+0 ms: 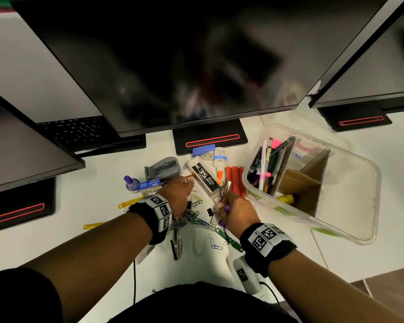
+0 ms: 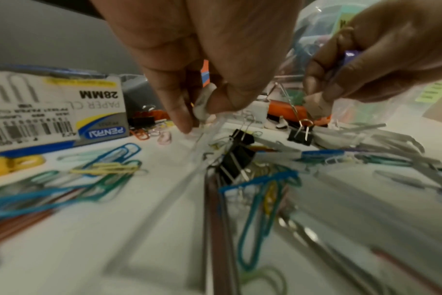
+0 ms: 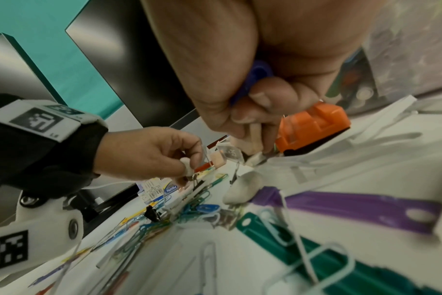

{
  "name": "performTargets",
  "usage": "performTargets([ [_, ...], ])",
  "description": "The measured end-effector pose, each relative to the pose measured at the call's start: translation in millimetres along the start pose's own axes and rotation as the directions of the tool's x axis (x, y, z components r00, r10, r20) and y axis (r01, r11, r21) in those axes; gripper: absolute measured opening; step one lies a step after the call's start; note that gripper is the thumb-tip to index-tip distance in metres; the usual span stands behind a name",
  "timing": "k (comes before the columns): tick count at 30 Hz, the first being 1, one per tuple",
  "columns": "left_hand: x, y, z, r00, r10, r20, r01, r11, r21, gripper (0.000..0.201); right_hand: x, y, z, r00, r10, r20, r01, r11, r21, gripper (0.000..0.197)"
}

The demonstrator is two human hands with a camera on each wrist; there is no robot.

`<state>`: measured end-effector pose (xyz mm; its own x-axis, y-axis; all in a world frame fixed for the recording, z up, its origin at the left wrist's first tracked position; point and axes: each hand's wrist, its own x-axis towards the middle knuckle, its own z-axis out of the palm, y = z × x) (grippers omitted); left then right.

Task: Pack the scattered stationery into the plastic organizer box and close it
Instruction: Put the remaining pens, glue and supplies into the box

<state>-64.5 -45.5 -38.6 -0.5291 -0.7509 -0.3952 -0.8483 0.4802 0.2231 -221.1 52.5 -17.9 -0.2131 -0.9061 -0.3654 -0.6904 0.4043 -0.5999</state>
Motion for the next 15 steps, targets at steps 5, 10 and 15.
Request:
performTargets([
  [5,6,-1,-18,0.994,0.052,-0.098,-0.052,0.999,0.003,0.024,-2,1,0,1.000,-0.031,-0.004,0.031,0.999,0.020,0.007],
  [10,15,-1,-30,0.984,0.047,-0.174,-0.053,0.998,-0.028,0.019,-8,-1,-7,0.998,-0.050,-0.050,0.058,0.979,0.194,0.020],
  [15,23,0,-19,0.997,0.057,-0.051,-0.052,0.995,0.085,0.036,-14,-5,-15,0.985,-0.107,-0.138,0.127,0.981,0.149,0.048],
])
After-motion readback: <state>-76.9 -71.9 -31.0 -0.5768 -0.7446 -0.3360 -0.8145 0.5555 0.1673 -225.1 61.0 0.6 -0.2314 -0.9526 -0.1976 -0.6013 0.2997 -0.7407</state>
